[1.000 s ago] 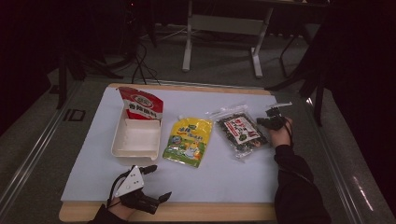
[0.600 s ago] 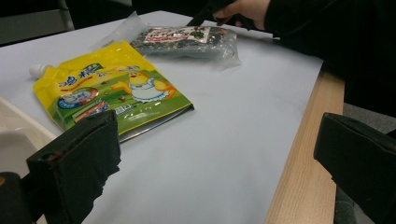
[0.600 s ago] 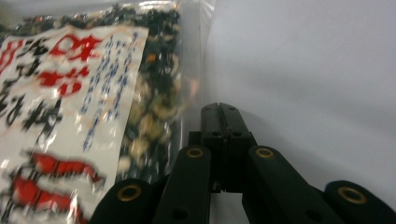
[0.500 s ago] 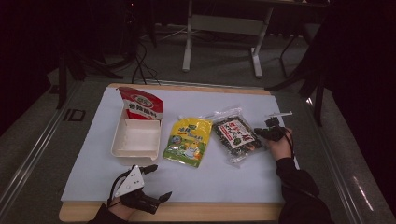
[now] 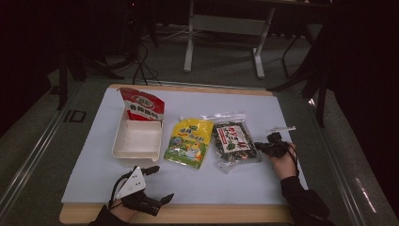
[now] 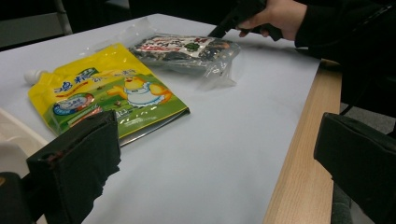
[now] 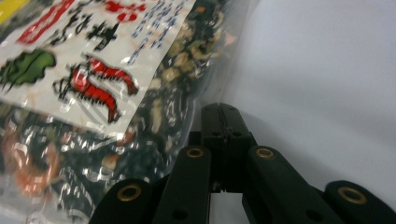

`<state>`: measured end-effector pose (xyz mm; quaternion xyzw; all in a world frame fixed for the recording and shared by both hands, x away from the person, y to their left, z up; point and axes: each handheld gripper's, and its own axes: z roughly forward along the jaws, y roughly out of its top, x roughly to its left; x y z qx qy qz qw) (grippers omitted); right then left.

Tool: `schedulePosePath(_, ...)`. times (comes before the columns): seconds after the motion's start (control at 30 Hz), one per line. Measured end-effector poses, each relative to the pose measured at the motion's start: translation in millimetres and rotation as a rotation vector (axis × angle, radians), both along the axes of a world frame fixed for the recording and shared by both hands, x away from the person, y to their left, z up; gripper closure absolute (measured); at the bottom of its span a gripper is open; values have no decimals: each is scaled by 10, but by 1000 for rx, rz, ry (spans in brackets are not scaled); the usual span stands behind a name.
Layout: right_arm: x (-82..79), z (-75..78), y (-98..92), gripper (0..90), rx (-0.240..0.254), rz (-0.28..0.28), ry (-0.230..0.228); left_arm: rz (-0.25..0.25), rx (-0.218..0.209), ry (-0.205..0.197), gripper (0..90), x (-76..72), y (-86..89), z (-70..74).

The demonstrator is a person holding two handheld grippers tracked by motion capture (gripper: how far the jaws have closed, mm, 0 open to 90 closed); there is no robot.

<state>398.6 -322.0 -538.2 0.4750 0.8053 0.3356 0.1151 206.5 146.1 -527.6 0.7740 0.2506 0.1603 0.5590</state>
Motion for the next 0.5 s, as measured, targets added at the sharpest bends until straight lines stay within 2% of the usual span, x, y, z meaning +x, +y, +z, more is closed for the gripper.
schedulePosePath(0.23, -127, 34, 89, 900, 25, 34, 12, -6, 4, 2, 16, 2, -11, -6)
schedulePosePath(0.33, -151, 76, 149, 900, -11, 58, -5, -7, 4, 3, 16, 4, -10, -7)
schedulePosePath(0.37, -149, 98, 158, 900, -18, 58, -15, -8, 2, 5, 16, 4, -8, -9)
schedulePosePath(0.5, -50, 187, 169, 900, 6, 46, -42, -9, 3, 7, 16, 3, -11, -13)
